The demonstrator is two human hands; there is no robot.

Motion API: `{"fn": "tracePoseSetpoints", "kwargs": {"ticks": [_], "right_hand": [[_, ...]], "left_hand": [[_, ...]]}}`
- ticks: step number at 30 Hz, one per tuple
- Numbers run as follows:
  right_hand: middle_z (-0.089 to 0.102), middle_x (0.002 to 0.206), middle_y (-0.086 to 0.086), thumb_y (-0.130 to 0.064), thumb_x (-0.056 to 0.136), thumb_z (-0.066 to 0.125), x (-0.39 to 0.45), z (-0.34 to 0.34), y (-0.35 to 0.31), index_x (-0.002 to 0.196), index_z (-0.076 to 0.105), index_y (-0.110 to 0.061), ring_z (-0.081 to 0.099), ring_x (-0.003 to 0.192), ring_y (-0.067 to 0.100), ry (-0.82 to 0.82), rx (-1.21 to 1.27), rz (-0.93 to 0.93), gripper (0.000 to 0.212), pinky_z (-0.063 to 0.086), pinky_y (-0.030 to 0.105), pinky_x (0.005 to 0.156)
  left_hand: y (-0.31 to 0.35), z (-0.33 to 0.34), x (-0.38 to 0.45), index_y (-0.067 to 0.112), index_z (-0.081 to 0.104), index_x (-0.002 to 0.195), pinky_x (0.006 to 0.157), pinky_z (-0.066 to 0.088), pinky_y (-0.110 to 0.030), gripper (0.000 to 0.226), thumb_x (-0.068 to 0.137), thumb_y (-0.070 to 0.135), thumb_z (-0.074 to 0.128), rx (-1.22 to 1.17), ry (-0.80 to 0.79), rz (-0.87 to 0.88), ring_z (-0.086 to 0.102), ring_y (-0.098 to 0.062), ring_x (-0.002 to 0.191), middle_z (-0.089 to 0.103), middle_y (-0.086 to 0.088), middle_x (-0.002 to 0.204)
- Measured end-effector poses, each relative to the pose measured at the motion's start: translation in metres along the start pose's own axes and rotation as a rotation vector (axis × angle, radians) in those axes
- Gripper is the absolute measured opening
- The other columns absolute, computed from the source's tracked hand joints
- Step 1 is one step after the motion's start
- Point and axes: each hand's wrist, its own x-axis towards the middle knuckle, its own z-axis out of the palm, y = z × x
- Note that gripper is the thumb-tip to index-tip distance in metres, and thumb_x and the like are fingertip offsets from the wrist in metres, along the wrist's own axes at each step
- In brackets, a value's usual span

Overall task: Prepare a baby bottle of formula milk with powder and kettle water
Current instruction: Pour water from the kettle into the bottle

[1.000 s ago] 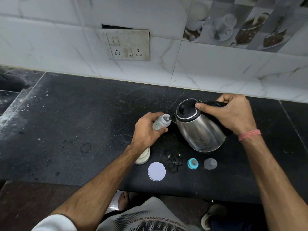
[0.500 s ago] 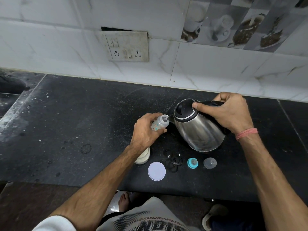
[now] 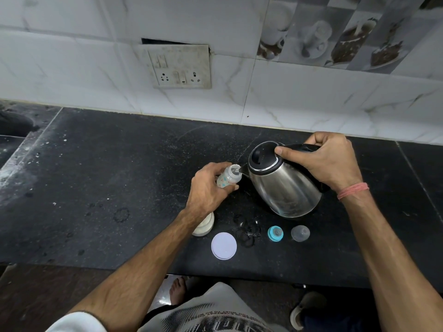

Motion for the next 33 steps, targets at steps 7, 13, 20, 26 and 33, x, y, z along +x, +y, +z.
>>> {"fn": "tracePoseSetpoints", "kwargs": {"ticks": [7, 13, 20, 26, 33], "right_hand": [[0.076, 0.065, -0.008, -0.085, 0.052, 0.099, 0.0011, -0.0012, 0.0002, 0.067, 0.067, -0.015, 0.067, 0.052, 0.005, -0.003, -0.006, -0.001, 0.078, 0.052, 0.028, 0.054], [0.077, 0.067, -0.004, -0.086, 0.051, 0.099, 0.0004, -0.0008, 0.0005, 0.069, 0.067, -0.013, 0.073, 0.059, 0.016, -0.014, -0.006, 0.002, 0.081, 0.058, 0.034, 0.056], [0.076, 0.066, -0.003, -0.084, 0.053, 0.100, 0.0005, 0.0013, 0.0007, 0.067, 0.066, -0.014, 0.075, 0.064, 0.022, -0.012, -0.017, -0.021, 0.079, 0.061, 0.035, 0.059], [0.076, 0.065, -0.006, -0.083, 0.053, 0.099, 0.0023, 0.0031, 0.0006, 0.066, 0.066, -0.015, 0.067, 0.054, 0.005, -0.009, -0.007, -0.025, 0.077, 0.052, 0.028, 0.058], [0.076, 0.065, -0.008, -0.086, 0.051, 0.098, 0.0033, 0.0034, 0.0041, 0.066, 0.066, -0.016, 0.066, 0.055, 0.003, -0.007, 0.007, -0.020, 0.079, 0.051, 0.027, 0.058]], "left_hand": [[-0.0003, 0.0007, 0.0018, 0.029, 0.076, 0.144, 0.110, 0.064, -0.046, 0.069, 0.082, 0.029, 0.105, -0.005, -0.004, -0.004, 0.073, -0.010, 0.125, 0.075, 0.011, 0.137], [-0.0012, 0.0005, 0.0031, 0.031, 0.076, 0.144, 0.110, 0.064, -0.046, 0.069, 0.081, 0.030, 0.105, -0.005, -0.005, -0.007, 0.073, -0.009, 0.123, 0.075, 0.013, 0.135], [-0.0032, 0.0004, 0.0033, 0.033, 0.078, 0.140, 0.109, 0.065, -0.045, 0.066, 0.080, 0.030, 0.105, 0.000, -0.001, -0.007, 0.074, -0.008, 0.121, 0.076, 0.014, 0.133], [-0.0047, 0.0004, 0.0036, 0.032, 0.078, 0.140, 0.108, 0.065, -0.045, 0.067, 0.079, 0.031, 0.106, -0.006, -0.003, -0.021, 0.074, -0.009, 0.120, 0.076, 0.014, 0.133], [-0.0066, 0.0019, 0.0044, 0.031, 0.078, 0.140, 0.108, 0.065, -0.044, 0.067, 0.079, 0.031, 0.107, -0.027, -0.004, -0.023, 0.075, -0.009, 0.121, 0.076, 0.014, 0.134]]}}
